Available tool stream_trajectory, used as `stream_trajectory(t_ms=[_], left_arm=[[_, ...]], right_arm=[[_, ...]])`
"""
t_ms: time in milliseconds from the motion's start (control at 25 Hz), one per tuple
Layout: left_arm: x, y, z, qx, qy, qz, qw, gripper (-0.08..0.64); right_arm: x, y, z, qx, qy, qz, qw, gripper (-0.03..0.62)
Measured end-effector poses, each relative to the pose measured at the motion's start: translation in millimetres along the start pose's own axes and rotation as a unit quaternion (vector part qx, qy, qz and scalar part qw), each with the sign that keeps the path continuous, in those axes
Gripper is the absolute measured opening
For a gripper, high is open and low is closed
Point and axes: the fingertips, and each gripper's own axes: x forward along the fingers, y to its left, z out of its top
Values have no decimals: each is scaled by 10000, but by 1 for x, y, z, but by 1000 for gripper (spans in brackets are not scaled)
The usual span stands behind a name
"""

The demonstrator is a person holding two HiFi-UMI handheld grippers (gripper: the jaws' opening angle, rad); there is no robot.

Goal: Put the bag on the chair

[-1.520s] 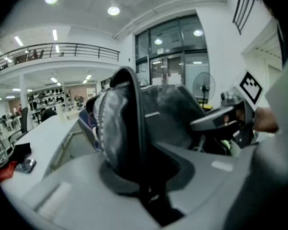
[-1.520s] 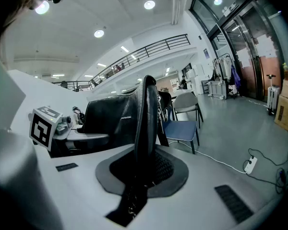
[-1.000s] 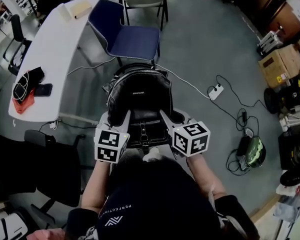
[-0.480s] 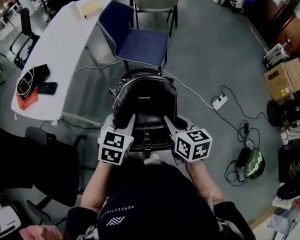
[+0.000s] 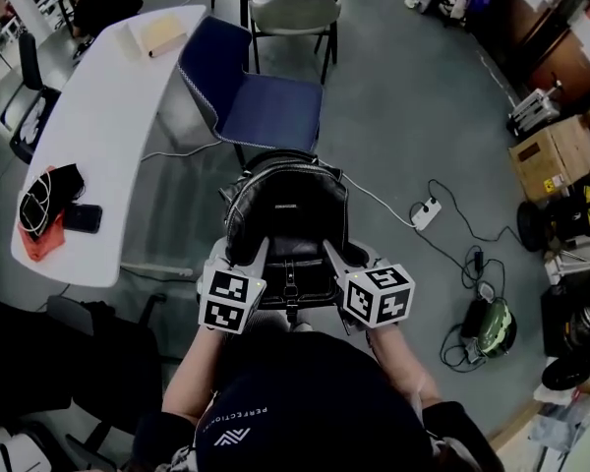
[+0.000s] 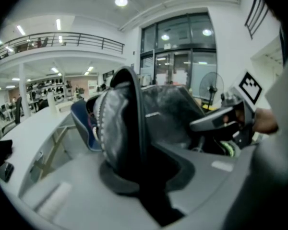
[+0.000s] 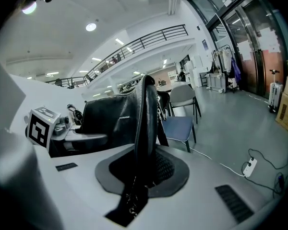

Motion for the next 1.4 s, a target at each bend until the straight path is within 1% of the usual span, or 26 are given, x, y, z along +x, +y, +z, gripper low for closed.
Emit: stream_trajectory(t_ms=[360, 920, 1200, 1400], left_arm=[[53, 61, 31, 59, 65, -81, 9999, 67], [117, 144, 55, 27, 238, -168, 9996, 67], [148, 176, 68, -21, 248, -215, 9995, 67], [180, 194, 81, -111, 262, -118, 9995, 67]], right_arm=[[67, -23, 45, 146, 39, -48, 9999, 46], [161, -49, 92, 314, 141, -64, 9994, 51], [196, -61, 117, 233, 184, -149, 9995, 51], [223, -85, 137, 159, 245, -125, 9995, 51]])
